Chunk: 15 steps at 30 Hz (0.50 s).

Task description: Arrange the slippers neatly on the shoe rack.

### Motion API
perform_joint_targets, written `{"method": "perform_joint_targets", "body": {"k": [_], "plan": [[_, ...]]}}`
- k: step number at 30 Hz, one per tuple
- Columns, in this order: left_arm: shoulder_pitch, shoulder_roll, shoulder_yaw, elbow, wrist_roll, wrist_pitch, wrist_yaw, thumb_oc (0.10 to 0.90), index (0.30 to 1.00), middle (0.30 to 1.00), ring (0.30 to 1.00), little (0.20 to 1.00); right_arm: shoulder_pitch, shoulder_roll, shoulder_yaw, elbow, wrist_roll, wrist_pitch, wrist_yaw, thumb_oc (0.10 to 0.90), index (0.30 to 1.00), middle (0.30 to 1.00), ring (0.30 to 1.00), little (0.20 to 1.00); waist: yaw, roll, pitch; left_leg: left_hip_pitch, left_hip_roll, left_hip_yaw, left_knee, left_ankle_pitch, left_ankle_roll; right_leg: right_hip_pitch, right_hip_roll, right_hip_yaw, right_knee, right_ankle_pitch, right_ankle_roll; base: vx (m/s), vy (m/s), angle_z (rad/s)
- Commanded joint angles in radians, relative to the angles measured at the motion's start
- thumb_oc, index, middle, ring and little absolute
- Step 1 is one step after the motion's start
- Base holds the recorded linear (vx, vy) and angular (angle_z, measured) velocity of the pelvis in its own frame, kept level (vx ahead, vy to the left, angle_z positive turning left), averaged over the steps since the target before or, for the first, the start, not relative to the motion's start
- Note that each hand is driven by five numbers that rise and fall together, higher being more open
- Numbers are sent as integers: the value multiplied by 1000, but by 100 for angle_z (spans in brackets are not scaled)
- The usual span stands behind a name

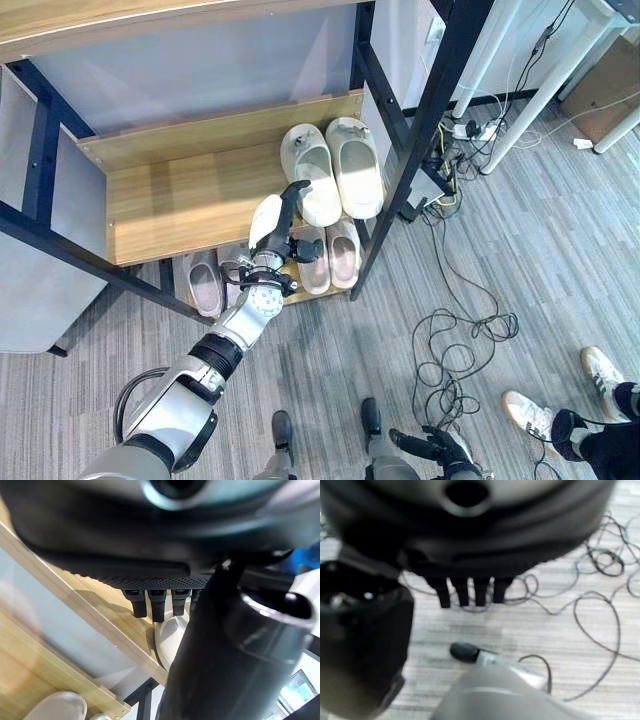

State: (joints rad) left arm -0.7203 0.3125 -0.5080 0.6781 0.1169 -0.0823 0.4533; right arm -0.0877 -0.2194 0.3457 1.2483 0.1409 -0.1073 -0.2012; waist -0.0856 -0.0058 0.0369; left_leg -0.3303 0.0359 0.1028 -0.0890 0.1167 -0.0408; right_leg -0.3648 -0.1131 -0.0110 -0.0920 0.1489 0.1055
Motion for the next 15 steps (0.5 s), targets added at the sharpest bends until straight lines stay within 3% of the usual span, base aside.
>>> {"method": "perform_joint_targets", "body": {"k": [1, 15], "plan": [[-225, -49, 30, 50, 10, -66, 36, 800, 900, 900, 900, 900, 18, -16, 1, -24, 4, -18, -22, 800, 900, 900, 900, 900, -5, -9, 18, -13, -61, -37, 2, -45, 18, -42, 11, 17, 35, -44, 48, 0, 0, 0], [47, 52, 133, -259, 106, -91, 48, 800, 900, 900, 900, 900, 17, 13, -45, -10, 15, -12, -6, 800, 900, 900, 900, 900, 40, -18, 2, 92, -57, -46, 2, -66, 16, 80, 17, -2, 37, -80, 47, 6, -4, 1]]}}
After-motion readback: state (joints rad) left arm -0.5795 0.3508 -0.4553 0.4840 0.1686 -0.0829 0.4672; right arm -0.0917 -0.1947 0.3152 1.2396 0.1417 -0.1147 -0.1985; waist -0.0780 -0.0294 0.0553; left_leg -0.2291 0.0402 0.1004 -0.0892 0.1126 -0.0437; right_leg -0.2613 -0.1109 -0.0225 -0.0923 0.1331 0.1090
